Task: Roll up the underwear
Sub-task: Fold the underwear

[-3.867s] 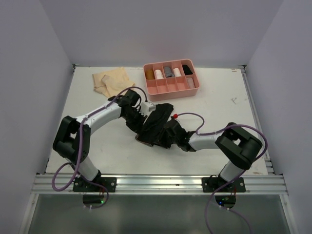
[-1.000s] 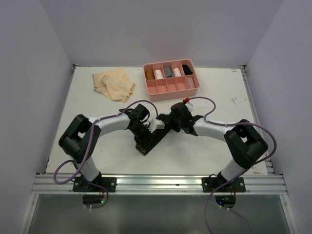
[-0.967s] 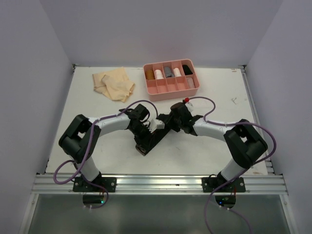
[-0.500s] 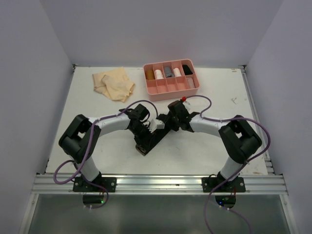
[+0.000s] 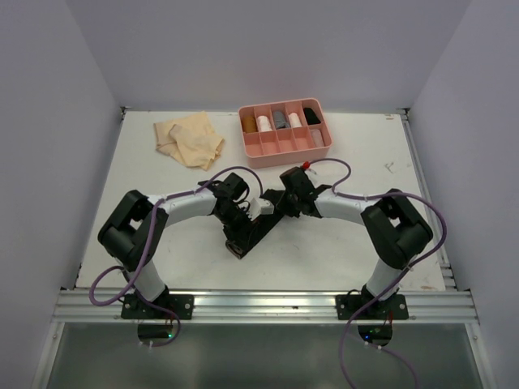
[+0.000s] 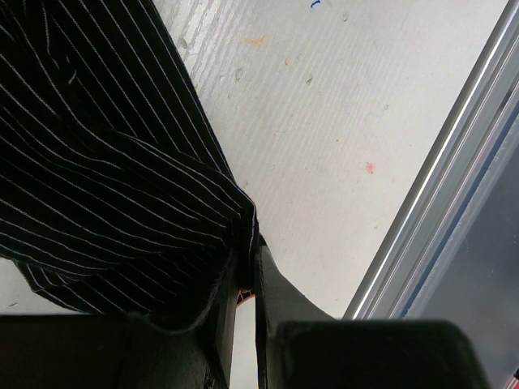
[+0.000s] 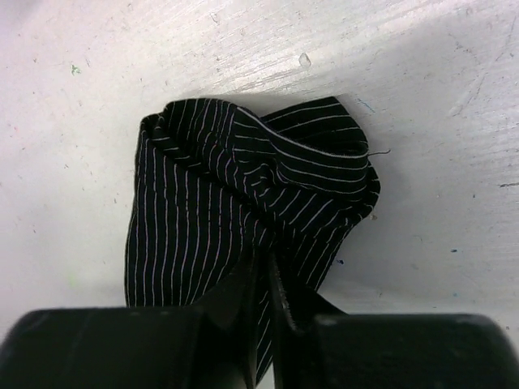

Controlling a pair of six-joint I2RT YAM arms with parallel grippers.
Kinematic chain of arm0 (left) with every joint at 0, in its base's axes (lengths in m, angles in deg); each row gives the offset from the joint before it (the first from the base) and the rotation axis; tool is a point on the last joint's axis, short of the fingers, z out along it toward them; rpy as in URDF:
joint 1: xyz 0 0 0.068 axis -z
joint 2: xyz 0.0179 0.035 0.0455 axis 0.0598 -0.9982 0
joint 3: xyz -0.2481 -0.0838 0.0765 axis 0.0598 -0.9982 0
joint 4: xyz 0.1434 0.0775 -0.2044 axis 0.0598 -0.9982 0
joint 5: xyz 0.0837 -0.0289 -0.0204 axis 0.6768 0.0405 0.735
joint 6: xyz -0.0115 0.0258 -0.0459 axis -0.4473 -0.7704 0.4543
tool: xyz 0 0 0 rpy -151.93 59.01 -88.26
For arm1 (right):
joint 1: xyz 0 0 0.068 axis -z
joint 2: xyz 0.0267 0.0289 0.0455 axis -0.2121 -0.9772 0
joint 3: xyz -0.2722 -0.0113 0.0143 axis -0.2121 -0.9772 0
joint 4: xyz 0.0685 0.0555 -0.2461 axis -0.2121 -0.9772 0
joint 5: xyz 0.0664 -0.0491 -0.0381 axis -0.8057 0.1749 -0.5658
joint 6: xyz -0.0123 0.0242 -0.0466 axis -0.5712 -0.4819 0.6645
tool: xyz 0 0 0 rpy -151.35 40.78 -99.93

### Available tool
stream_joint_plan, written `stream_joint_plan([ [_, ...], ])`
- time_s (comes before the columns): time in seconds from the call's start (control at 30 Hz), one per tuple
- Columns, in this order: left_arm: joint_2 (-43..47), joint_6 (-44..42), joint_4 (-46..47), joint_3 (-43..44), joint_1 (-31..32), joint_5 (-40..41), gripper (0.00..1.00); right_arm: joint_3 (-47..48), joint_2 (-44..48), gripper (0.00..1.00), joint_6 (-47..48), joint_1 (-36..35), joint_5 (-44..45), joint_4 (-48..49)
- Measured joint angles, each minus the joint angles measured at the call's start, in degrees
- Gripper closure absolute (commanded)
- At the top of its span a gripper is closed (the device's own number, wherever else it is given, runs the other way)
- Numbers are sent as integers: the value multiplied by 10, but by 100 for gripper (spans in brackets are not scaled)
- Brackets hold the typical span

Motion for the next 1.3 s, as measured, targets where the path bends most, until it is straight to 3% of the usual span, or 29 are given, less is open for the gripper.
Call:
stream_joint_plan([
  [0.1, -1, 0, 0, 0, 0, 0, 85, 1, -1, 100, 3, 3, -2, 0],
  [0.63, -3, 0, -1, 2, 0, -1, 85, 31, 19, 100, 42, 28, 4, -26],
  [1.3, -6, 0, -3, 4, 0, -4, 84, 21, 69, 100, 59, 38, 23, -141],
])
